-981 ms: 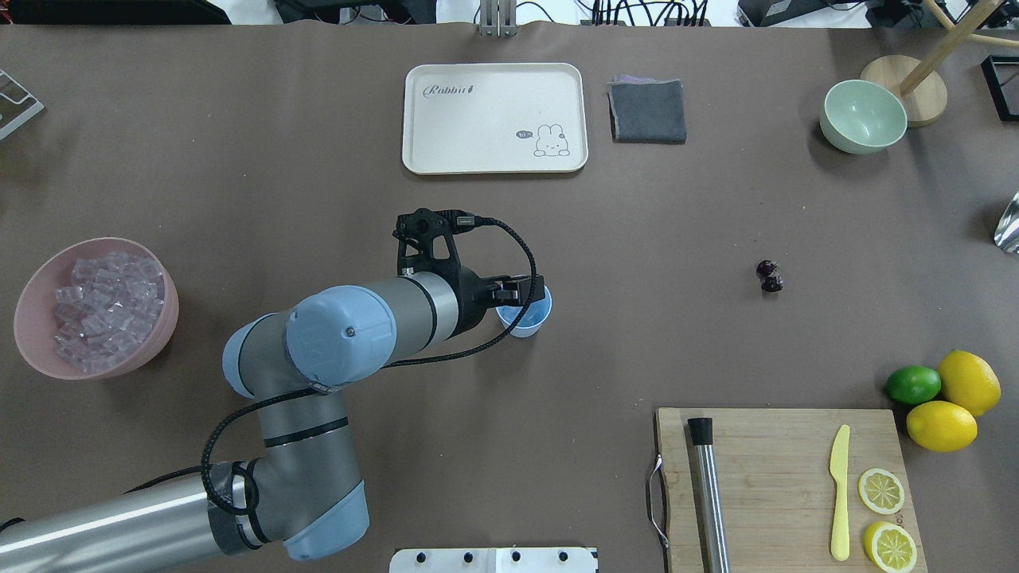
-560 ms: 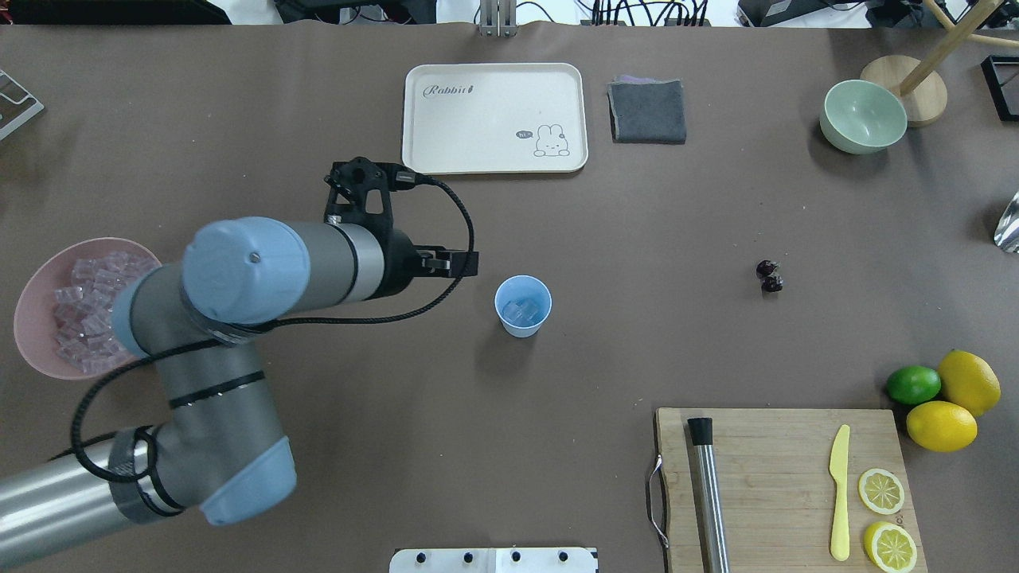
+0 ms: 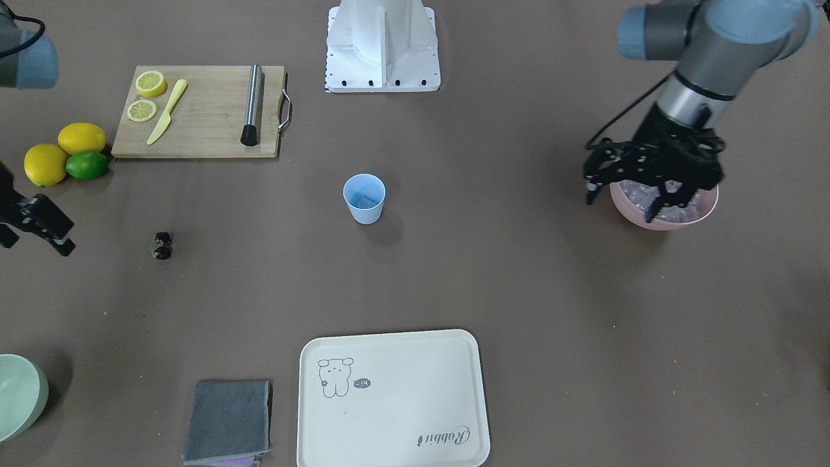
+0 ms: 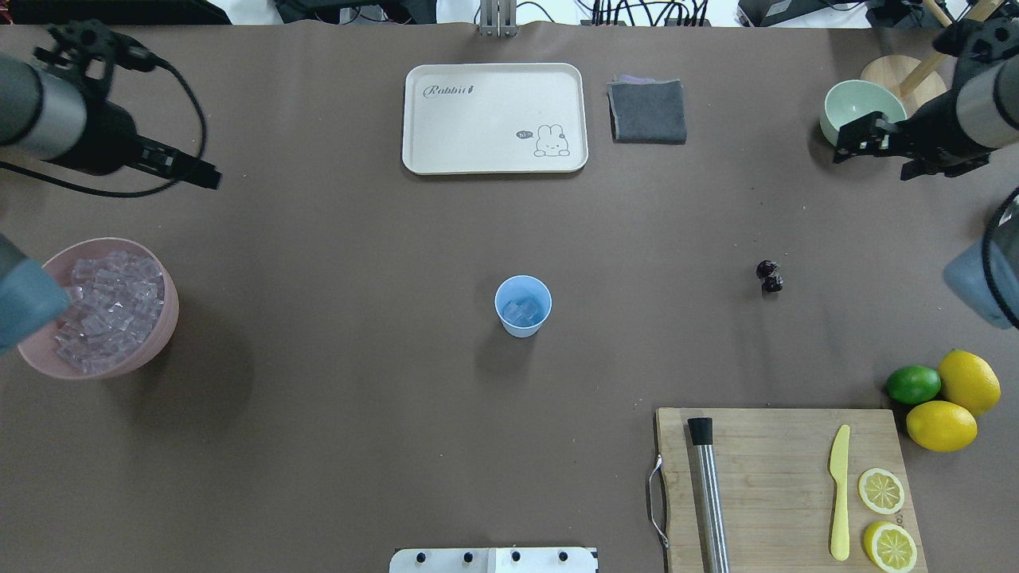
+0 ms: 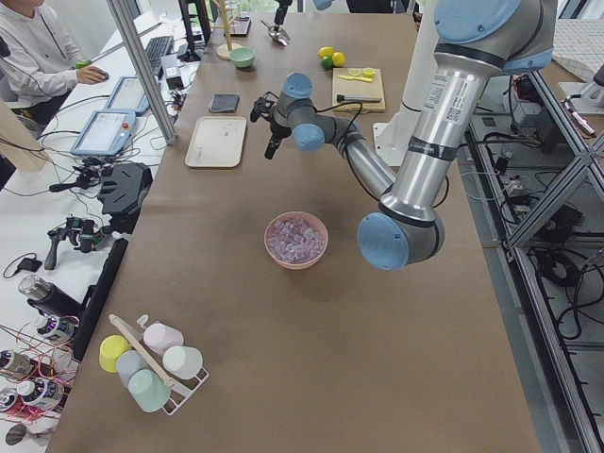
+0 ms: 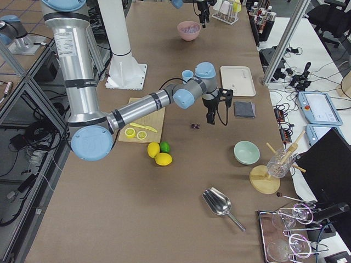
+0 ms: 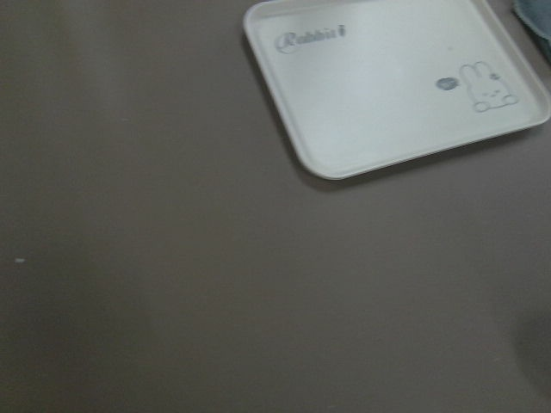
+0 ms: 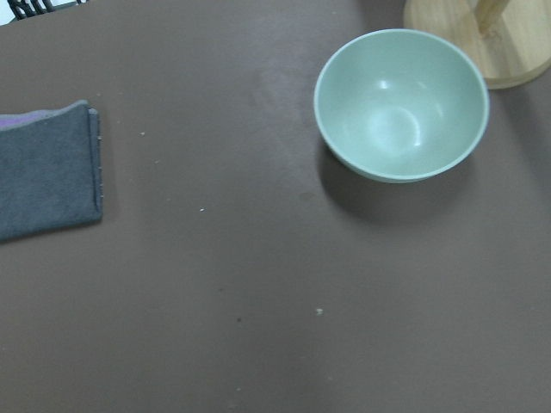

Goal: Put ice and cherries in cup
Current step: 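Withdraw the left arm to rest while the right arm reaches toward the cherries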

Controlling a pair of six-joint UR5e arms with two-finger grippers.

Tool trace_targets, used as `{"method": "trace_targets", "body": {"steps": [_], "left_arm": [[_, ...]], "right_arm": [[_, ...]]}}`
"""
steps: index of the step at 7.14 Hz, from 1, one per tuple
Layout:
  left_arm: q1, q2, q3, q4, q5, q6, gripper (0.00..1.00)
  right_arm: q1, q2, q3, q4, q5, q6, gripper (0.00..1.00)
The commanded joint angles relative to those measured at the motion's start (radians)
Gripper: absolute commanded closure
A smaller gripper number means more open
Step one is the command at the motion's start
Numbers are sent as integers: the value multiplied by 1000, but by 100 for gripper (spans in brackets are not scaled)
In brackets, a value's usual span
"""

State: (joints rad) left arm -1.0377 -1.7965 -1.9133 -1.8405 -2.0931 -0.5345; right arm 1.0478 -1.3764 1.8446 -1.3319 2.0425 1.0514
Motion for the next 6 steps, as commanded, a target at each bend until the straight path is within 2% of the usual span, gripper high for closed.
{"method": "trace_targets", "body": {"steps": [1,2,3,5,6], "left_arm": [[-225,74,13,132,-102,343,2],[-290,91,37,157,-114,449,2],[-297,129,57,153,-107,481,2],[-297,140,92,155,-105,479,2],[-297,163,103,149,-104,478,2]], "right_arm": [[-122,65,5,-85,-77,42,0],[-162,54,-2,-84,-94,41,0],[-184,40,-7,-81,-96,33,0],[-256,8,-10,-89,-171,30,3],[-282,-3,-10,-117,-194,32,8]]}}
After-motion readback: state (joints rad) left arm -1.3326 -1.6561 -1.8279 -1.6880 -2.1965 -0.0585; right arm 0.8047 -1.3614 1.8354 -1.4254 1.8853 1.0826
